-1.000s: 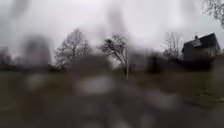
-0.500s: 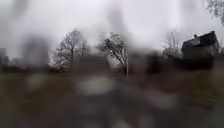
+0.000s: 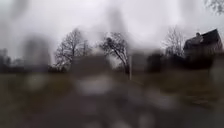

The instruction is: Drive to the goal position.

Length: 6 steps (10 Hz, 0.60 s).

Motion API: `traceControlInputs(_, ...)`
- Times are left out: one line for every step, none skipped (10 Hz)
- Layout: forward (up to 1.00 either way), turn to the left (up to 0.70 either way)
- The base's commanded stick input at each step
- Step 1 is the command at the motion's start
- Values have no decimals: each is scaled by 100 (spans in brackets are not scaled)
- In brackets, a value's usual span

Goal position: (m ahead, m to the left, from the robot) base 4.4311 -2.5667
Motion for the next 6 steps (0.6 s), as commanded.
traceControlInputs(85,0)
traceControlInputs(85,0)
traceControlInputs(85,0)
traceControlInputs(85,0)
traceControlInputs(85,0)
traceControlInputs(85,0)
